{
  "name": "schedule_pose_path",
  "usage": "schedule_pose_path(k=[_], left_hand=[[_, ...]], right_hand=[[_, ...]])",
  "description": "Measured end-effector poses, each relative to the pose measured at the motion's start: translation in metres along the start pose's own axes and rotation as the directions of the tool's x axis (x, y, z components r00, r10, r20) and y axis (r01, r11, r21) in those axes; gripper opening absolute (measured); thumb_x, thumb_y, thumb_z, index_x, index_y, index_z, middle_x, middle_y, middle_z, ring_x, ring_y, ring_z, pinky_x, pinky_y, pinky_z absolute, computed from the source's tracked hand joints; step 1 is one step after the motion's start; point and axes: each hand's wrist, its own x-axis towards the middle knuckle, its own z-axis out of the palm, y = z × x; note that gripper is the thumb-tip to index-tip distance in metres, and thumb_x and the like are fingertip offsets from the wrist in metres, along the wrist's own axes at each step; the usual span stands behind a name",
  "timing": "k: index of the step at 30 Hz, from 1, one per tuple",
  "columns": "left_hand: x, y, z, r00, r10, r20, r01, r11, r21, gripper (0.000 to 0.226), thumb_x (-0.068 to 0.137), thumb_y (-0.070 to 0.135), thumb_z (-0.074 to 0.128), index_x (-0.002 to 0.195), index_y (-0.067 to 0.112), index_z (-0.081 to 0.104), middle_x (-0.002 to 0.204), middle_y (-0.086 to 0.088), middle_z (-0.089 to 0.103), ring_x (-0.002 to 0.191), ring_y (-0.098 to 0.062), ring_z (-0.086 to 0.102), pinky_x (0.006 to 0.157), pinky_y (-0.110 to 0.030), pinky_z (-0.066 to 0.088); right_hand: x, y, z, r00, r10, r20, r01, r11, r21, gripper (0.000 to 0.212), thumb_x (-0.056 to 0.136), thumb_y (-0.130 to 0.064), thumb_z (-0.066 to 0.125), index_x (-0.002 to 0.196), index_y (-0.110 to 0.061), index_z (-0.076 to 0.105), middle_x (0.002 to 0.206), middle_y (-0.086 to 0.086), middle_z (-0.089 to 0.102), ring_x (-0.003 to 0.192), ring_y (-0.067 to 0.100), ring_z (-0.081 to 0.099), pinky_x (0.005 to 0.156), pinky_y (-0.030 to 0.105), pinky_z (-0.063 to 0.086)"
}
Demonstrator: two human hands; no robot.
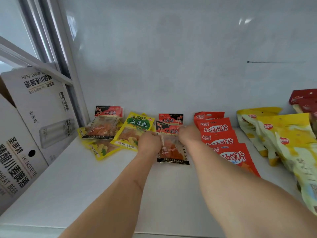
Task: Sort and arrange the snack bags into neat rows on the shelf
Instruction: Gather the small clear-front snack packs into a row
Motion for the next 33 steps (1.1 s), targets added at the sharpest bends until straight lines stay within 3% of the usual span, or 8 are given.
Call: schedule_pose_path(k=[3,5,13,17,22,25,29,33], left_hand=[[0.0,0.001,0.006,0.998,0.051,-0.037,-0.045,0.989,0.138,0.024,0.094,0.009,0.051,0.072,0.009,0.062,0.069,-0.009,0.06,0.066,-0.028,0.055,0.057,-0.027,0.04],[0.0,0.002,0.01,0.996,0.066,-0.056,-0.052,0.972,0.23,0.027,0.092,0.013,0.054,0.066,0.01,0.059,0.065,-0.006,0.058,0.065,-0.028,0.056,0.053,-0.027,0.036],[-0.007,0.006,0.019,0.981,0.132,-0.14,-0.05,0.878,0.476,0.024,0.091,0.026,0.052,0.103,0.009,0.064,0.103,-0.012,0.069,0.095,-0.033,0.065,0.067,-0.032,0.045],[-0.018,0.004,0.007,0.957,0.226,-0.18,-0.079,0.804,0.59,0.037,0.099,0.032,0.046,0.128,0.011,0.056,0.127,-0.011,0.062,0.11,-0.032,0.063,0.074,-0.034,0.042],[-0.016,0.004,-0.034,0.926,0.308,-0.219,-0.118,0.786,0.606,0.032,0.101,0.029,0.043,0.124,0.013,0.059,0.126,-0.008,0.061,0.109,-0.03,0.061,0.075,-0.035,0.043],[-0.004,-0.001,-0.067,0.919,0.29,-0.266,-0.083,0.803,0.591,0.03,0.097,0.03,0.045,0.116,0.014,0.061,0.116,-0.009,0.066,0.103,-0.033,0.063,0.073,-0.036,0.044],[0.016,-0.02,-0.111,0.894,0.305,-0.329,-0.081,0.831,0.55,0.032,0.094,0.027,0.049,0.117,0.009,0.061,0.124,-0.012,0.06,0.111,-0.035,0.058,0.079,-0.04,0.049],[0.041,-0.04,-0.151,0.879,0.273,-0.392,-0.062,0.879,0.473,0.036,0.094,0.023,0.049,0.123,0.006,0.06,0.126,-0.017,0.057,0.115,-0.035,0.054,0.09,-0.043,0.048]], right_hand=[[-0.005,0.004,-0.003,0.999,-0.03,0.016,0.031,0.999,-0.013,0.039,0.105,-0.03,0.042,0.131,-0.005,0.057,0.125,0.011,0.064,0.096,0.025,0.064,0.067,0.023,0.042],[-0.008,0.008,-0.005,0.999,-0.039,0.015,0.039,0.999,-0.015,0.032,0.104,-0.027,0.046,0.127,-0.008,0.057,0.119,0.009,0.066,0.087,0.022,0.06,0.058,0.023,0.04],[-0.009,0.017,0.008,0.994,-0.074,-0.076,0.072,0.997,-0.02,0.027,0.096,-0.029,0.053,0.117,-0.013,0.06,0.117,0.009,0.064,0.096,0.028,0.066,0.084,0.041,0.057],[-0.022,0.012,0.008,0.992,-0.097,-0.085,0.085,0.987,-0.134,0.045,0.099,-0.027,0.048,0.14,-0.009,0.047,0.137,0.014,0.05,0.122,0.034,0.053,0.1,0.043,0.047],[-0.039,-0.005,0.022,0.962,-0.238,-0.134,0.188,0.934,-0.303,0.049,0.098,-0.026,0.045,0.144,-0.008,0.041,0.157,0.014,0.03,0.145,0.031,0.024,0.116,0.044,0.023],[-0.046,-0.025,0.04,0.929,-0.353,-0.111,0.298,0.89,-0.345,0.047,0.097,-0.025,0.047,0.142,-0.011,0.044,0.158,0.013,0.027,0.147,0.031,0.02,0.116,0.045,0.019],[-0.054,-0.059,0.075,0.91,-0.413,-0.027,0.389,0.876,-0.286,0.043,0.1,-0.03,0.048,0.138,-0.01,0.048,0.143,0.015,0.045,0.132,0.035,0.041,0.105,0.043,0.037],[-0.061,-0.088,0.114,0.913,-0.405,0.041,0.405,0.895,-0.184,0.04,0.1,-0.028,0.048,0.134,-0.008,0.05,0.133,0.017,0.053,0.125,0.034,0.048,0.094,0.039,0.042]])
